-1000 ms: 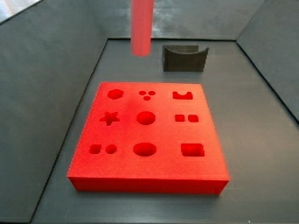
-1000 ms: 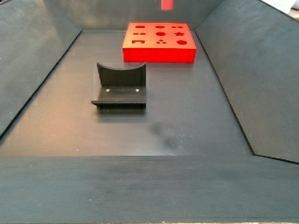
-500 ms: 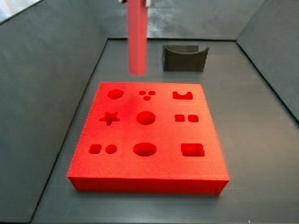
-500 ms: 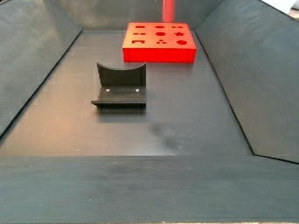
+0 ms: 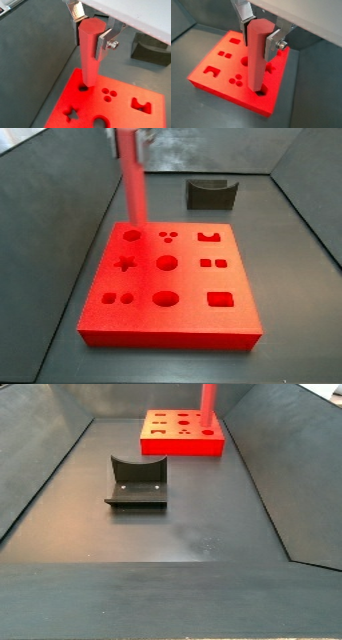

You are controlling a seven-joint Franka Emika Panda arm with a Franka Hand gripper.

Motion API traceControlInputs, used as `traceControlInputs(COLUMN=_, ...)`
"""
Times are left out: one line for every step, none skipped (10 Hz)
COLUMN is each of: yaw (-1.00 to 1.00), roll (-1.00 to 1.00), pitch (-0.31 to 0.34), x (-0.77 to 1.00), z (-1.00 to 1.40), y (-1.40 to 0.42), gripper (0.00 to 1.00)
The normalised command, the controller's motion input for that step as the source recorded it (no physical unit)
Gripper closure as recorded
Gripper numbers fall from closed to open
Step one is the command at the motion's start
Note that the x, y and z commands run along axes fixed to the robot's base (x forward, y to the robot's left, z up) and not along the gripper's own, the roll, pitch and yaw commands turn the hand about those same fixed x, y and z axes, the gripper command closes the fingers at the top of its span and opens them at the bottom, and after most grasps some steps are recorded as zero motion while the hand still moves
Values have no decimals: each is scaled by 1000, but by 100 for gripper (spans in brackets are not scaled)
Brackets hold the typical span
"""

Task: Pick up the hexagon object. Move up. Place the hexagon object on the fixture. Regrasp the hexagon object. Move to above the board. Insert the hexagon object.
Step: Insert the hexagon object.

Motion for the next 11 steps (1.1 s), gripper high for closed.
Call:
traceControlInputs(yaw=-274, roll=-69, pitch=-293, x=-414, z=-134, y=-26, gripper=100)
traceControlInputs(yaw=-111, roll=0, pitch=-204, x=-117, z=-180, y=-91, gripper=100)
traceControlInputs(yaw=-71, roll=0, pitch=-147, x=0, z=-251, y=-80, gripper=100)
traceControlInputs(yaw=-51, roll=0, pitch=-100, x=0, z=-251, y=-57, gripper=100)
traceControlInputs(yaw=-49, roll=-23, pitch=-89, x=54, z=-277, y=-23, gripper=100)
traceControlInputs(yaw=-37, roll=-30, pitch=-63, x=0, z=-243, y=0, gripper=100)
traceControlInputs(yaw=0, roll=-10, pitch=-3, x=0, z=-169, y=0, gripper=100)
traceControlInputs(yaw=0, roll=0, pitch=-9, x=0, z=-174, y=0, gripper=100)
traceControlInputs(yaw=0, roll=-9, pitch=0, x=0, z=-269, y=0, gripper=100)
traceControlInputs(yaw=-17, roll=-19, pitch=0, x=40, z=-409, y=0, gripper=100)
traceControlInputs(yaw=-60, roll=-14, pitch=6, x=160, z=-469, y=0, gripper=100)
